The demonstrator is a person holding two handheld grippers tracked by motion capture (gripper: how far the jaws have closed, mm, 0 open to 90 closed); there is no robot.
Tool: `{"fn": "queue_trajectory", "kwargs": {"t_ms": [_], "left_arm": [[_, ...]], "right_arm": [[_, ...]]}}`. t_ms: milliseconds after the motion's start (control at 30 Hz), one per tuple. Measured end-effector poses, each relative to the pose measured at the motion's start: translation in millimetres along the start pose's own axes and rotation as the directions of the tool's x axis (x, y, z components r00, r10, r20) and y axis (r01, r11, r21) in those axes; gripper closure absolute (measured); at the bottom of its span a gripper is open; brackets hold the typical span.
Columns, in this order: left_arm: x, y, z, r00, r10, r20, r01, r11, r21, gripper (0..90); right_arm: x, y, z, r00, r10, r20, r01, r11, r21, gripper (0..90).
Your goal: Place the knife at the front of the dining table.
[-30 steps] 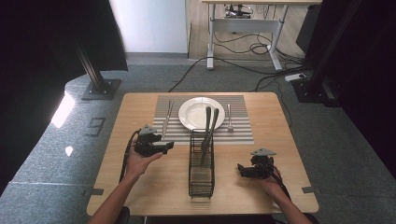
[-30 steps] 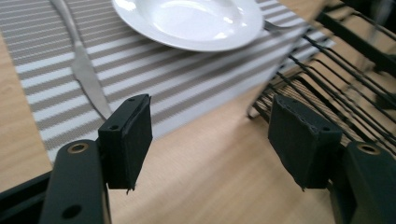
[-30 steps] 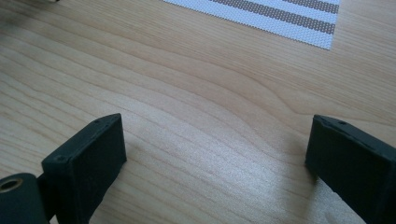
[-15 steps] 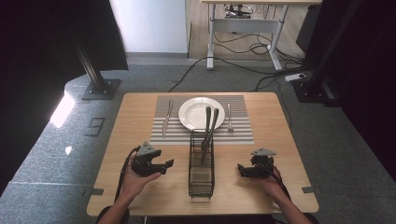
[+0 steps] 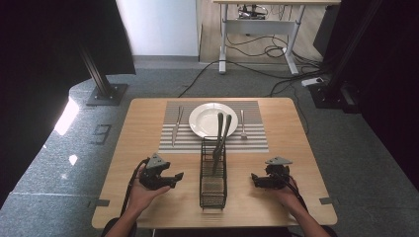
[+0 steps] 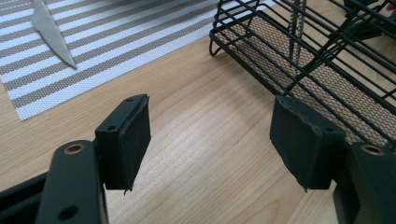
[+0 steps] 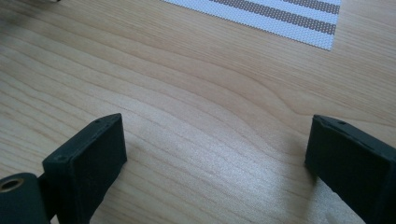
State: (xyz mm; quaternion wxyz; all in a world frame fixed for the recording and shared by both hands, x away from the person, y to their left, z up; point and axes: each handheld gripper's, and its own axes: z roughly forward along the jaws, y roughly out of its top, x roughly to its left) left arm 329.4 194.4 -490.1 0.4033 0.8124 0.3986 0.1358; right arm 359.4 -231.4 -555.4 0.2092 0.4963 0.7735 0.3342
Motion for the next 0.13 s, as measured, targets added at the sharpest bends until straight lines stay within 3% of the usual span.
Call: {"fn": "queue_trajectory", "kwargs": {"t_ms": [133], "left_arm": [[1.3,-0.4,0.5,1.0,-0.002,-0.002,0.002,1.0,0.001,29.1]], "right_arm": [[0.0,0.0,0.0,1.0,0.0,0.0,0.0,1.0,0.0,5.2]]}}
